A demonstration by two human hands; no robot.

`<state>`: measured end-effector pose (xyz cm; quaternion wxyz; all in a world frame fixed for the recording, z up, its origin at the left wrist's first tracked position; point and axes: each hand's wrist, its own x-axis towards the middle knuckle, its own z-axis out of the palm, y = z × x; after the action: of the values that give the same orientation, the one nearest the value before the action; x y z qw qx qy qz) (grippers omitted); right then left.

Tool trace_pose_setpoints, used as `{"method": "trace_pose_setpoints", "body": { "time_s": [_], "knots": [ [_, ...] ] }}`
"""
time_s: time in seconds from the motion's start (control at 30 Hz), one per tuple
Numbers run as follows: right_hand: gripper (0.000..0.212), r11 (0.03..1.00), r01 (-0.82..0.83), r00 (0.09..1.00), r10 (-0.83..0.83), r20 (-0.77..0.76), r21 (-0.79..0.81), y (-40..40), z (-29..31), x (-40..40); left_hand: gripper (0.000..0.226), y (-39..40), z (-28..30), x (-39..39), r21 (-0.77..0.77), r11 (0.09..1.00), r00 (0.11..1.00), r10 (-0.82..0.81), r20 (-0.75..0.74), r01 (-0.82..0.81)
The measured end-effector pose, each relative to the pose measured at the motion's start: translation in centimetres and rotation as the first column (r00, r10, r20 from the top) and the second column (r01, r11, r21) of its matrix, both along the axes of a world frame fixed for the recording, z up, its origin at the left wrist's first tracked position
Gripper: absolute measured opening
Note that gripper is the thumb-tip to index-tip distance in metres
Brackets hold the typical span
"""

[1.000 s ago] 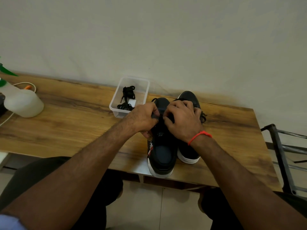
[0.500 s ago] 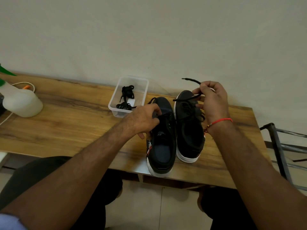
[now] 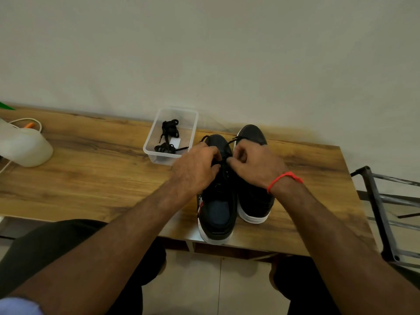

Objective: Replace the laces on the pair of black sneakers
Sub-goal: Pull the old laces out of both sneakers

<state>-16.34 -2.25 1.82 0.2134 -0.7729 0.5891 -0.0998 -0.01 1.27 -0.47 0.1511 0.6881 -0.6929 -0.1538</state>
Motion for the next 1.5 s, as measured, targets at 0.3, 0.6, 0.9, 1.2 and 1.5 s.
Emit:
{"method": "trace_pose_setpoints", "body": {
  "time_s": [0.3, 0.6, 0.9, 1.2, 1.5],
  "knots": [
    [0.044, 0.991, -0.035, 0.958, 0.071, -0.278, 0.131, 1.7, 0.5, 1.0, 0.031, 0.3, 0.0, -0.6, -0.062, 0.998, 0.984, -0.021, 0.176, 0.032],
    [0.026, 0.935, 0.049, 0.998, -0.056, 0.010, 0.352, 0.7, 0.8, 0.0, 0.030, 0.2, -0.8, -0.8, -0.129, 0.987, 0.987, -0.076, 0.144, 0.095],
    [0.025, 0.908, 0.041, 0.997, -0.066, 0.045, 0.417, 0.6, 0.9, -0.4, 0.024, -0.2, -0.6, -0.3, -0.130, 0.988, 0.983, -0.065, 0.172, 0.088],
    [0.027, 0.907, 0.031, 0.998, -0.049, 0.034, 0.420, 0.4, 0.9, -0.4, 0.008, -1.6, 0.2, 1.8, 0.123, 0.964, 0.888, 0.264, -0.376, -0.235],
    [0.027, 0.904, 0.017, 0.999, -0.034, 0.032, 0.428, 0.5, 1.1, -0.5, 0.030, -0.4, -1.2, 0.0, -0.080, 0.983, 0.971, -0.146, 0.188, 0.163]
  ]
}}
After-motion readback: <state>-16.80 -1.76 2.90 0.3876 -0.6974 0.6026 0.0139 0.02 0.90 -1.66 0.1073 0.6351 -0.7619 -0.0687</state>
